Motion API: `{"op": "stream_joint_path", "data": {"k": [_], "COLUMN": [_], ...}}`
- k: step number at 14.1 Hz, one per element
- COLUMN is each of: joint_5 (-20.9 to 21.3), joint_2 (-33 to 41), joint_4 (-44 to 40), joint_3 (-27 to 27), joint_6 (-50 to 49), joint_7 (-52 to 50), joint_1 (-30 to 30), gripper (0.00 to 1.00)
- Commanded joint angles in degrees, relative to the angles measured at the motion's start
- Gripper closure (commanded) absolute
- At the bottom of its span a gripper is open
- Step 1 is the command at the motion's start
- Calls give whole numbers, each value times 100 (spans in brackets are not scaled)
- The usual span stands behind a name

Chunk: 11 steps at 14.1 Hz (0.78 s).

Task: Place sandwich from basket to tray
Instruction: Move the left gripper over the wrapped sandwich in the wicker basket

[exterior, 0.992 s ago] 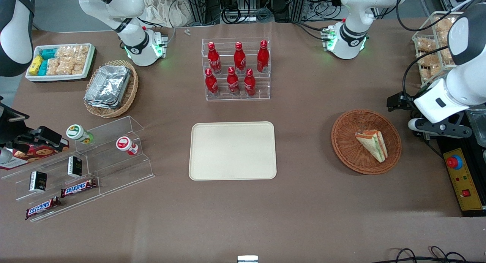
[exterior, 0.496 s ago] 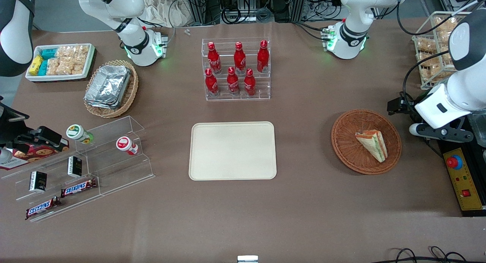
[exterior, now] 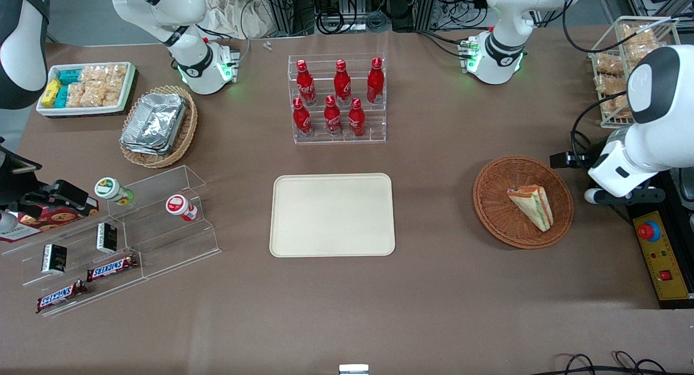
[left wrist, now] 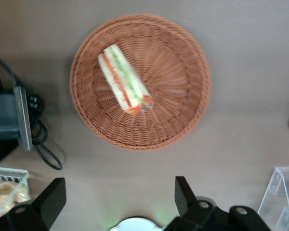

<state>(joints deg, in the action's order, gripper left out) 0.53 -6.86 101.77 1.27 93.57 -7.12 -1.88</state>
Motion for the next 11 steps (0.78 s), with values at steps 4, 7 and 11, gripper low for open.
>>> {"op": "stream_joint_path", "data": {"k": [4,7,11], "joint_5": [79,79,79], "joint_2": [554,423,159], "joint_4": [2159,2549,2549], "joint_3": [242,224,216], "joint_6": [2319,3166,3430], "joint_7": [-1887,-2817,-3435], "joint_1": [-5,-14,-23], "gripper": [0,0,0]}}
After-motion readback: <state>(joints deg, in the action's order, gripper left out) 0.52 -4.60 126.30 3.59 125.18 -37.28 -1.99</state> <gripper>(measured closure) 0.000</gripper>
